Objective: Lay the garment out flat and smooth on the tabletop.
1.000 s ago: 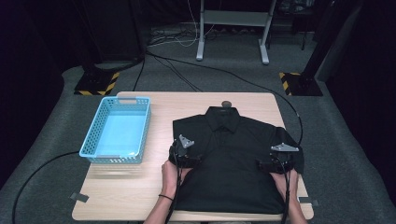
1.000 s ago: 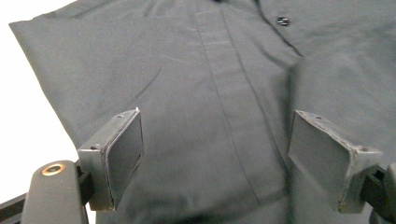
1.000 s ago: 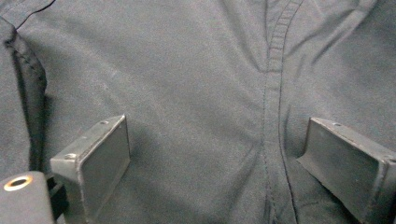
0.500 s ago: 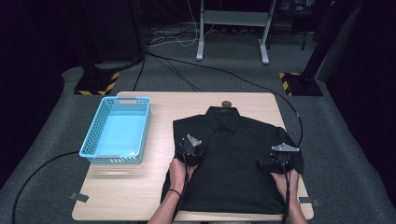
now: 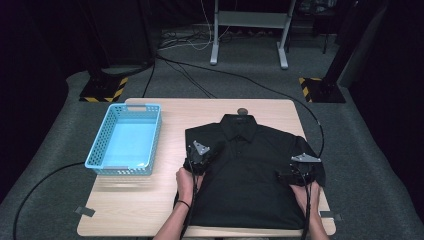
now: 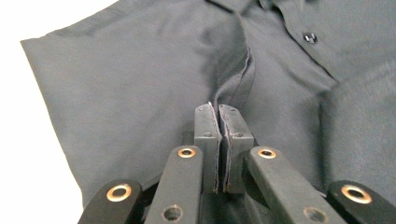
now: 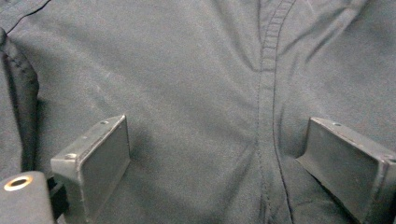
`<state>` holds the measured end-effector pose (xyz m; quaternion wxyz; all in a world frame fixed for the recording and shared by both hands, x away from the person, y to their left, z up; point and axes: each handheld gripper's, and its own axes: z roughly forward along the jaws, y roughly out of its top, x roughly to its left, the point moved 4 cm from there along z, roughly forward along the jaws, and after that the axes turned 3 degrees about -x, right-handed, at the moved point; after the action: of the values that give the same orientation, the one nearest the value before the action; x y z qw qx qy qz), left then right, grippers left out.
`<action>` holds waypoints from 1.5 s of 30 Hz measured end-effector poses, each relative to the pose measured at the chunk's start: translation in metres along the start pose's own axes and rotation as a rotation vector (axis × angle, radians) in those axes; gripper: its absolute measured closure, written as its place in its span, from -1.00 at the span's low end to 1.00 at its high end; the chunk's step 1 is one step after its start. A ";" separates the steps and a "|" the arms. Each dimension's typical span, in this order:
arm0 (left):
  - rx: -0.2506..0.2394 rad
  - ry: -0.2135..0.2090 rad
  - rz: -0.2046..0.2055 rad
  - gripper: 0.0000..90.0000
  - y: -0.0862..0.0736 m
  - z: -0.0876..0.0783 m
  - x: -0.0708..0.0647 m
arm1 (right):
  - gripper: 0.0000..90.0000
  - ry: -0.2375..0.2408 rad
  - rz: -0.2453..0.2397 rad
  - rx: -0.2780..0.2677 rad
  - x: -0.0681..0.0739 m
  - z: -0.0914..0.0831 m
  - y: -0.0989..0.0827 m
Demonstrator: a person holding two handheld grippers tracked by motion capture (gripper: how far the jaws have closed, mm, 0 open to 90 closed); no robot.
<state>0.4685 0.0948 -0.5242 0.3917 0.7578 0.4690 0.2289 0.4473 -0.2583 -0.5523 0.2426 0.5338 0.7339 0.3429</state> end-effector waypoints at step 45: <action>-0.154 0.089 -0.189 0.08 -0.055 -0.109 0.055 | -0.86 -0.023 0.018 0.004 -0.015 -0.006 -0.005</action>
<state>0.3863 0.1989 -0.5057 0.4474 0.6670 0.5363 0.2594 0.4448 -0.2753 -0.5520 0.2468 0.5449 0.7268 0.3376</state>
